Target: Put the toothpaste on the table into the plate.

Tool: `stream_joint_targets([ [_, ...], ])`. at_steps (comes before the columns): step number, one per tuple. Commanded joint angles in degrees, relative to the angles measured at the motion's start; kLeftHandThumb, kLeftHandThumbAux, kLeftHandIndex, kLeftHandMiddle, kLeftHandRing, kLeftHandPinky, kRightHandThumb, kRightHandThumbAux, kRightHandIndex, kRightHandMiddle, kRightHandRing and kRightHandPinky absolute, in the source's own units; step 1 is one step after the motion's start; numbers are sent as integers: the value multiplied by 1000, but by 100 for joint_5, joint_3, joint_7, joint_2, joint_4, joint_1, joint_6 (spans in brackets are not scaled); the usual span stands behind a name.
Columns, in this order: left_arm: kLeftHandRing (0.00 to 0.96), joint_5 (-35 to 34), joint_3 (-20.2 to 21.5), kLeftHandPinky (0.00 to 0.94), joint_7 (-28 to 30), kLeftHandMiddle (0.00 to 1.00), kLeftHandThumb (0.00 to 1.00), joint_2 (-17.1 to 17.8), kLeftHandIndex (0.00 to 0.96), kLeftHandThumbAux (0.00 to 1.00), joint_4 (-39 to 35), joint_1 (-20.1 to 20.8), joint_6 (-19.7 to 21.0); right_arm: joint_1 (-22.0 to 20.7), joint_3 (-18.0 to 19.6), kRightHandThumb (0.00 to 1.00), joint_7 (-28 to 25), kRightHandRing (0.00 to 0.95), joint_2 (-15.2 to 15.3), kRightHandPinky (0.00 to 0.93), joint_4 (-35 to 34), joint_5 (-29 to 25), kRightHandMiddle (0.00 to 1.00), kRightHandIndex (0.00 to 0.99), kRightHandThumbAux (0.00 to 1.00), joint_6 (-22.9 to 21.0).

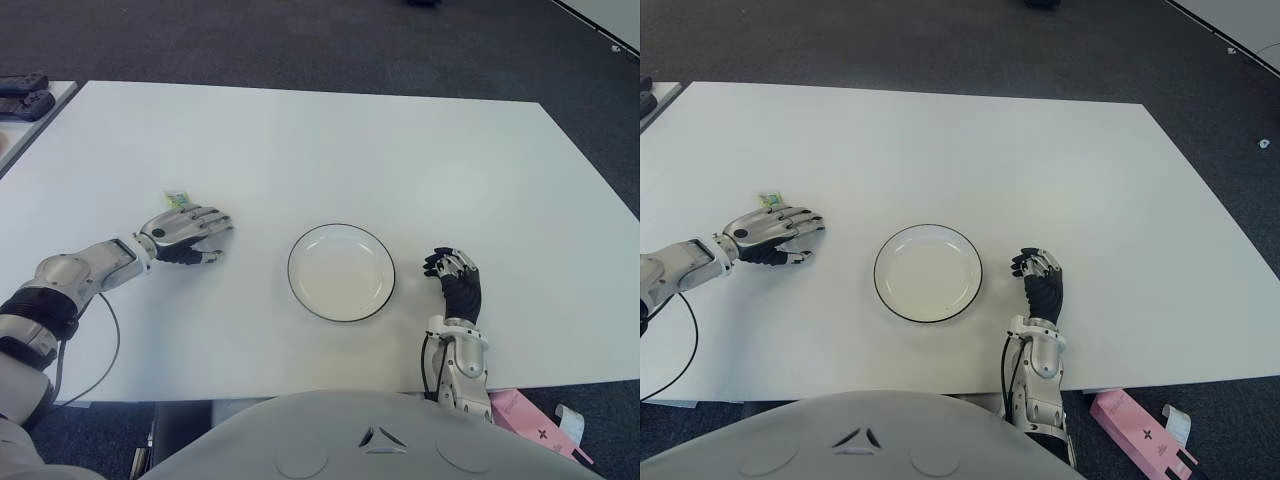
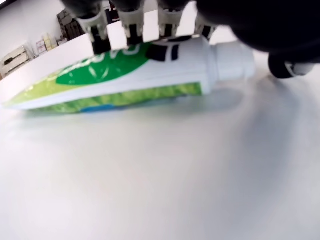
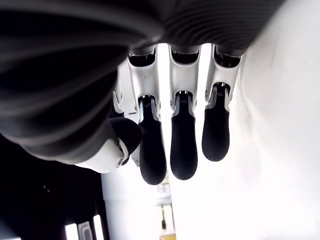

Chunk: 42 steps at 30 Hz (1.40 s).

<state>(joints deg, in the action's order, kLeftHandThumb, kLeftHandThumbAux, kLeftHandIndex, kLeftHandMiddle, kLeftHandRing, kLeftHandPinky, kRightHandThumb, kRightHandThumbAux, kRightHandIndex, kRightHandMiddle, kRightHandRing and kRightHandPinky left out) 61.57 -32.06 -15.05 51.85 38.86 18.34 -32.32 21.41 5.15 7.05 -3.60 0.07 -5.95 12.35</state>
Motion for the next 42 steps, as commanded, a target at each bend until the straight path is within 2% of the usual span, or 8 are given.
stream_joint_targets([
  [1,0,258,-375,0,171,0,495,-220,0,51,309,32,50,149,-24,706,4,547,-173,537,62,-39,566,431,723,-147],
  [16,0,126,-622,0,507,0,503,-298,0,55,447,75,243,214,-14,705,47,548,-164,539,-18,40,568,431,722,-204],
  [23,0,238,-783,15,93,0,513,-449,0,67,928,96,445,202,1,705,55,548,-165,538,-25,40,570,431,722,-245],
  [26,16,311,-905,76,-372,4,538,-631,0,96,1417,66,656,200,-1,705,46,547,-161,533,-12,47,570,432,722,-215],
  [29,113,274,-962,232,-795,41,612,-882,0,167,2001,97,870,179,12,705,19,544,-142,529,24,37,569,432,722,-177],
  [30,153,253,-968,299,-876,55,673,-937,0,212,2130,115,902,177,13,705,13,543,-139,530,30,35,568,432,722,-169],
  [34,259,128,-956,435,-1090,109,767,-1026,11,275,2293,153,919,164,26,705,-3,544,-126,534,50,24,570,432,722,-155],
  [42,426,-494,-696,546,-1042,294,891,-1044,177,327,2027,56,854,137,44,705,-48,547,-110,534,60,8,573,432,722,-175],
])
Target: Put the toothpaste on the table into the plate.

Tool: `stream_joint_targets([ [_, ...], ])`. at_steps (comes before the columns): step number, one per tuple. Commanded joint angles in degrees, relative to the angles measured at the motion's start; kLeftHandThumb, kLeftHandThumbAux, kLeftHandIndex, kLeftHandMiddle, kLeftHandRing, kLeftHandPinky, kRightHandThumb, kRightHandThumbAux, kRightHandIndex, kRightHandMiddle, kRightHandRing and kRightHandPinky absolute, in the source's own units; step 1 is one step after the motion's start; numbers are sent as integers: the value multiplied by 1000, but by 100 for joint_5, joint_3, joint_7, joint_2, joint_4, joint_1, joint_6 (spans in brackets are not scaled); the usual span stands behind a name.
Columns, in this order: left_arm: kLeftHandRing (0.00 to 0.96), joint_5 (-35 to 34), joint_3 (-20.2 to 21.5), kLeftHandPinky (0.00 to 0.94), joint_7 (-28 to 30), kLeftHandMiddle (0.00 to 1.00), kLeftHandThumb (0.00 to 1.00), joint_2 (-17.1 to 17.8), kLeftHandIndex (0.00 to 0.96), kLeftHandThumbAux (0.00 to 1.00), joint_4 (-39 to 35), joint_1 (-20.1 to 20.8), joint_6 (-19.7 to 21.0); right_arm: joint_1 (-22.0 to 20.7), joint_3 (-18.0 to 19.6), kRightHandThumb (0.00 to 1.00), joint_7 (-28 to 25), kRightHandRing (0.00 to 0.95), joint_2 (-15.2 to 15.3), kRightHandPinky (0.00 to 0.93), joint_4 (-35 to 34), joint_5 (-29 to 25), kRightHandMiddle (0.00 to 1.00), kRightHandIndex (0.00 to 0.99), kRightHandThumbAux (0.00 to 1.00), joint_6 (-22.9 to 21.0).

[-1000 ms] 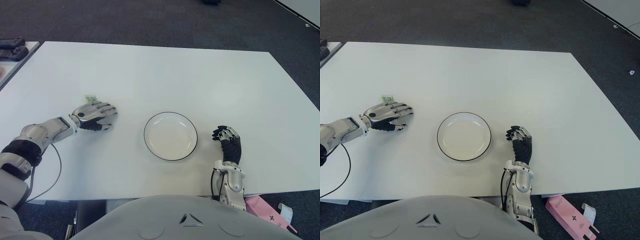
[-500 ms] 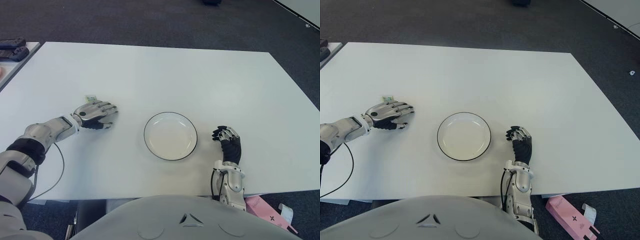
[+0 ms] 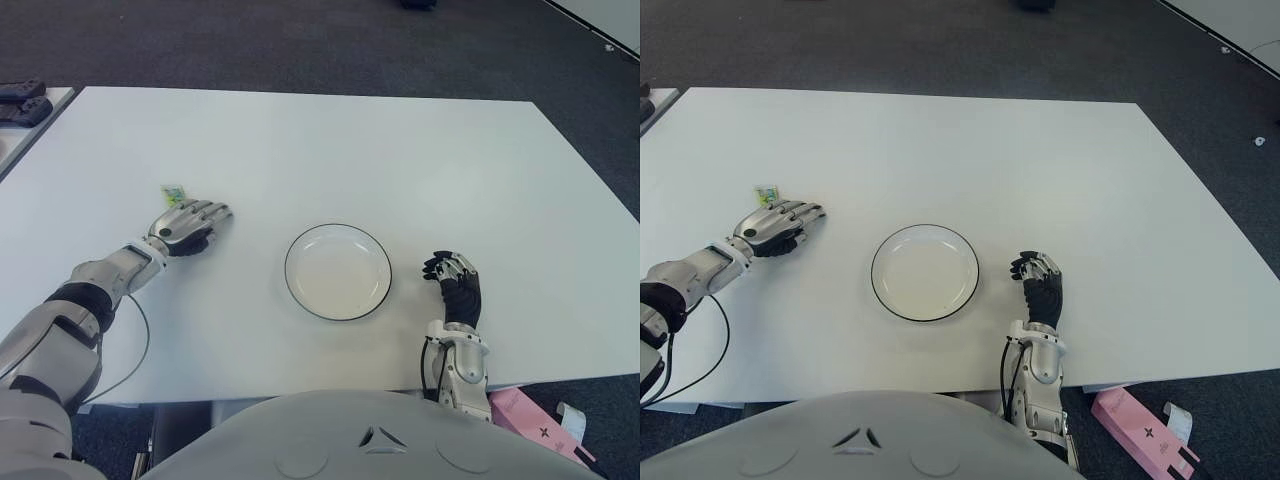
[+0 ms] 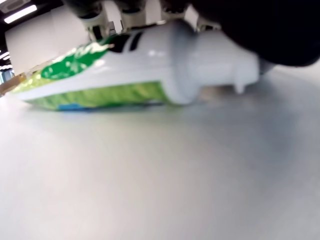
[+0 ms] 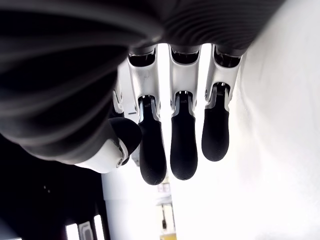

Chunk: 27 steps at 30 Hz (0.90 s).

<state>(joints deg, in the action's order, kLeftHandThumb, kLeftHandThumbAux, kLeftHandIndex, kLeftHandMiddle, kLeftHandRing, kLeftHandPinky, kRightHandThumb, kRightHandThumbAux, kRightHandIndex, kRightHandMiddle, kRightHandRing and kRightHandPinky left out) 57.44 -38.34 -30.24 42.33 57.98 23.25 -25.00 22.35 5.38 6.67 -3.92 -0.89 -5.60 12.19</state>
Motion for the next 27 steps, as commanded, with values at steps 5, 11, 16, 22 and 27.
stream_joint_targets([
  [5,504,-505,189,564,492,394,924,-206,284,359,82,-546,239,23,30,705,-2,546,-89,538,155,-20,567,431,723,-186],
  [11,552,-953,458,580,627,470,888,-280,380,393,-48,-601,237,-4,32,706,18,551,-103,543,165,-14,566,431,723,-207],
  [16,566,-1683,1005,569,1184,516,720,-291,422,497,-1069,-942,517,-21,19,706,41,548,-113,532,182,17,567,431,723,-206],
  [22,607,-2653,1748,604,1927,579,638,-677,431,627,-2114,-1398,1320,-39,-4,705,32,547,-119,532,204,26,568,431,723,-203],
  [27,639,-3302,2202,625,2643,630,681,-1027,424,699,-2758,-1592,2135,-80,-1,706,45,549,-136,542,242,21,567,431,723,-213],
])
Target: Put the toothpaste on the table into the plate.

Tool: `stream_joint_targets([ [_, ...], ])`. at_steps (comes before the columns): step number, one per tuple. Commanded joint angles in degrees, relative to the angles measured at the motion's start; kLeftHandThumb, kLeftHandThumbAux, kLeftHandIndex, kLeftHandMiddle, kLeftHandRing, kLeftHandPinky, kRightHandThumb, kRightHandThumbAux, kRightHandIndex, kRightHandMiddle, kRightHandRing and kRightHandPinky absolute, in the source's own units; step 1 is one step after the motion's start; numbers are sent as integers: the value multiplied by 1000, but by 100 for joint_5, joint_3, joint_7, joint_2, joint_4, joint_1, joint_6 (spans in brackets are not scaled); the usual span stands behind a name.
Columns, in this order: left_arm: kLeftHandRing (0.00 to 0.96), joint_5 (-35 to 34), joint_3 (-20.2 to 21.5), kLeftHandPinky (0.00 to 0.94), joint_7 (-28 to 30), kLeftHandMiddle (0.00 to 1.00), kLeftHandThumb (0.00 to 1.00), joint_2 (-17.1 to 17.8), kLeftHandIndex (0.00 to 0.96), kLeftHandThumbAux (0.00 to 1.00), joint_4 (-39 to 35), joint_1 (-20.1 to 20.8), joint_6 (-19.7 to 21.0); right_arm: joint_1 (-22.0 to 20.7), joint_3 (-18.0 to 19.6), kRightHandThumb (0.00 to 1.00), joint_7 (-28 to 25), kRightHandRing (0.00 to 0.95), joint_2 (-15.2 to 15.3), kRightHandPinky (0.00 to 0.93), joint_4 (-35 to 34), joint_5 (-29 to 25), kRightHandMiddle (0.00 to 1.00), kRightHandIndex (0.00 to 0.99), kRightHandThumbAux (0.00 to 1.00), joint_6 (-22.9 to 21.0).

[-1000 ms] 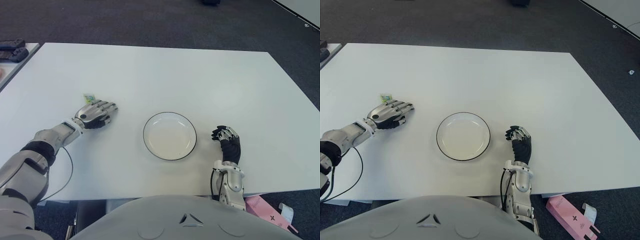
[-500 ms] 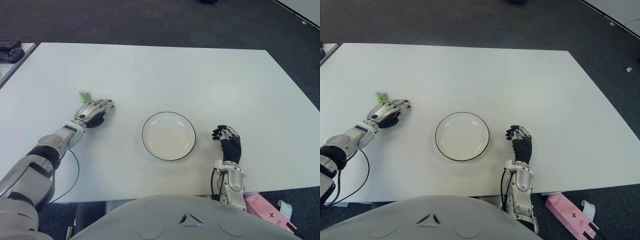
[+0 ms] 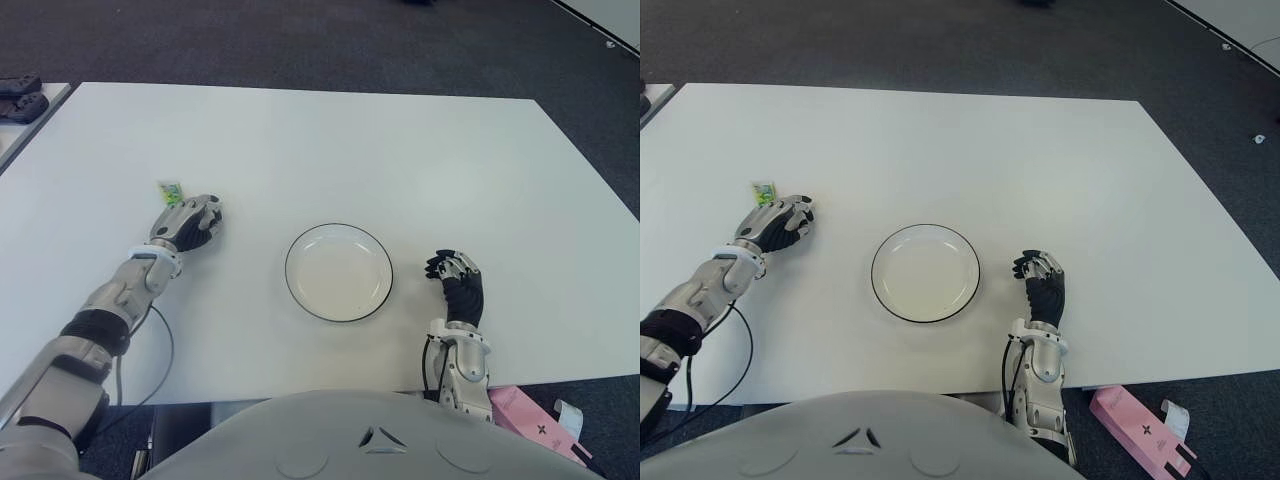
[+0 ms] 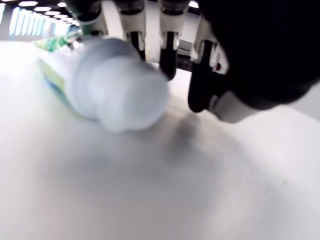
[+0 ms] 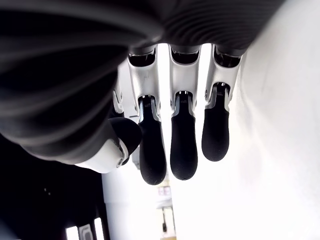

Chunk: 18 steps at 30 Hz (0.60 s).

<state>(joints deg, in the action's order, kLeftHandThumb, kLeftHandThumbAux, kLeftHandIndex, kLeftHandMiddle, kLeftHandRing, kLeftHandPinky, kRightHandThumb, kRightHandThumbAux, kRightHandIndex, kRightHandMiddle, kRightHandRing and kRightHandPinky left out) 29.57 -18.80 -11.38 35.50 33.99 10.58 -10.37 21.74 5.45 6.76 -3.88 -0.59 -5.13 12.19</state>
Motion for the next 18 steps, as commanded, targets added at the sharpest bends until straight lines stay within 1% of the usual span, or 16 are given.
stream_joint_targets([
  [1,643,-636,323,623,898,635,683,-416,424,705,-477,-344,865,-26,-7,706,37,549,-143,543,223,-26,567,431,723,-206],
  [2,644,-706,378,619,1000,637,683,-465,423,707,-573,-360,1013,-35,-6,706,37,550,-144,542,232,-26,567,431,723,-202],
  [5,648,-925,530,616,1320,643,683,-724,423,715,-875,-328,1716,-49,-15,705,15,549,-140,534,278,-22,568,431,723,-147],
  [7,663,-1069,637,650,1455,655,682,-907,423,718,-1033,-291,2138,-55,-19,705,5,547,-136,529,295,-23,568,431,723,-124],
  [9,683,-1200,755,685,1523,674,683,-1072,424,719,-1139,-265,2438,-67,-20,705,7,546,-139,530,317,-23,568,431,723,-110],
  [12,708,-1344,905,727,1562,697,684,-1248,425,719,-1251,-249,2707,-86,-18,705,21,545,-147,532,334,-27,568,431,723,-113],
  [15,748,-1738,1254,777,1489,739,687,-1645,428,719,-1337,-227,2986,-101,-10,706,47,546,-163,536,339,-38,567,431,723,-145],
  [18,791,-2032,1533,821,1400,781,693,-1950,432,717,-1438,-240,3141,-114,-9,706,60,549,-169,541,343,-44,569,431,723,-154],
])
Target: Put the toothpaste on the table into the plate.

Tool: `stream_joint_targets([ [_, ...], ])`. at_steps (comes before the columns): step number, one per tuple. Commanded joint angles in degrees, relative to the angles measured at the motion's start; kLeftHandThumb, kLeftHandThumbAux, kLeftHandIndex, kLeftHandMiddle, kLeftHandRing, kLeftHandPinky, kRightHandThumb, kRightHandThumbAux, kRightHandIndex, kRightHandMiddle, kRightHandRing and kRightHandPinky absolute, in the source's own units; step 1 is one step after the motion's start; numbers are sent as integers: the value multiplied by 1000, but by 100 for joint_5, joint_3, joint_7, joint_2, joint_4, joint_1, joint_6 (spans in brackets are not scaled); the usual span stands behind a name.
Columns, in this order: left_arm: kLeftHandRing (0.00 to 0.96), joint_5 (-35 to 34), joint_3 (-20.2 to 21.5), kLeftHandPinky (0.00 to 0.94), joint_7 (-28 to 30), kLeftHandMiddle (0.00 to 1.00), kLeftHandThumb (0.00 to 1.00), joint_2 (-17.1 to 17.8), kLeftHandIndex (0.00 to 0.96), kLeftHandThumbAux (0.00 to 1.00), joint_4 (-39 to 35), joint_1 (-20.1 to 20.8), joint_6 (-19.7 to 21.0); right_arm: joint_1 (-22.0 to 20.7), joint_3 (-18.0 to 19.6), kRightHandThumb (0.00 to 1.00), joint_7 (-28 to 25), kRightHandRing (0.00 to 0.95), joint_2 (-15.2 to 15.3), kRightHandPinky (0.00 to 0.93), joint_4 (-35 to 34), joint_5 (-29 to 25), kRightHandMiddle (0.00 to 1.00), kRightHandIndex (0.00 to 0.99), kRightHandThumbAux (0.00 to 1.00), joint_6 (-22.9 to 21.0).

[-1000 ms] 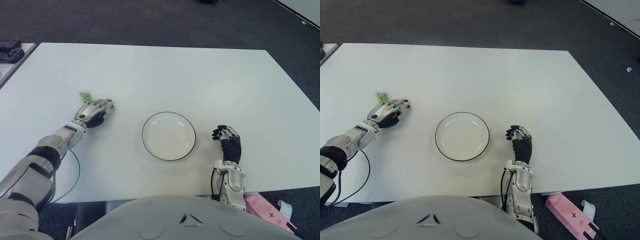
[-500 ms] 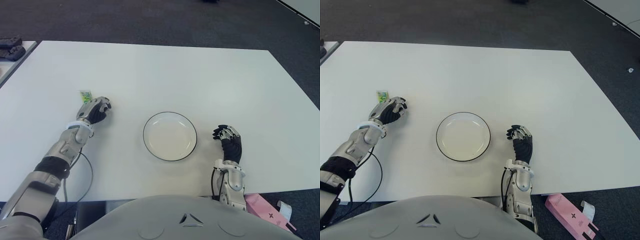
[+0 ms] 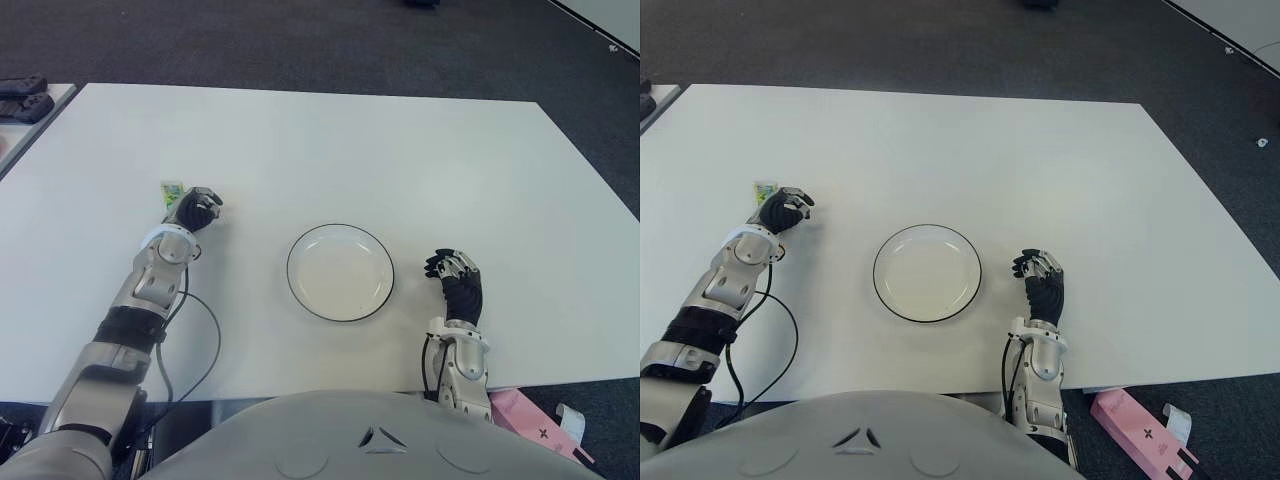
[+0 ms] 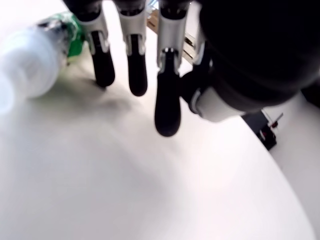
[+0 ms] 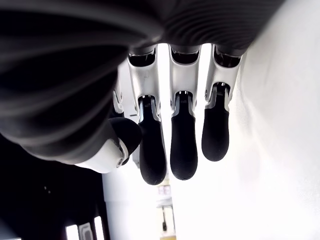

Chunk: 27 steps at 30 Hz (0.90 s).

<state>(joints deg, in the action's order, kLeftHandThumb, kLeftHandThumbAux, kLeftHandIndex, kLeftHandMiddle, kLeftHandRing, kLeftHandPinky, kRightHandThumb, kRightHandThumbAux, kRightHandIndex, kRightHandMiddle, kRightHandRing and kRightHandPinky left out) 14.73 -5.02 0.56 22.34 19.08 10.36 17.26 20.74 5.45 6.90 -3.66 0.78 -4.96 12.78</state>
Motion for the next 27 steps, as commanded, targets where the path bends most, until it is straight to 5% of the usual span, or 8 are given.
stream_joint_targets([
  [1,802,-661,266,832,175,791,695,-744,433,717,2,-238,390,-19,-11,706,55,550,-191,542,211,-52,570,431,723,-214],
  [8,842,-937,614,861,12,833,703,-1178,438,714,-378,-428,239,-45,-19,706,96,550,-190,537,237,-39,570,431,722,-221],
  [16,817,-950,944,808,-592,817,702,-1606,437,713,-1843,-893,280,-44,-31,707,97,546,-194,534,240,-79,565,431,723,-283],
  [23,786,-701,1038,799,-1296,796,693,-1907,431,714,-1784,-1072,-425,-57,-51,707,118,549,-203,541,265,-57,565,431,723,-296],
  [27,651,-337,986,615,-1855,667,688,-2045,427,710,-1813,-1234,-554,-58,-63,707,108,552,-207,545,250,-70,566,431,723,-319],
])
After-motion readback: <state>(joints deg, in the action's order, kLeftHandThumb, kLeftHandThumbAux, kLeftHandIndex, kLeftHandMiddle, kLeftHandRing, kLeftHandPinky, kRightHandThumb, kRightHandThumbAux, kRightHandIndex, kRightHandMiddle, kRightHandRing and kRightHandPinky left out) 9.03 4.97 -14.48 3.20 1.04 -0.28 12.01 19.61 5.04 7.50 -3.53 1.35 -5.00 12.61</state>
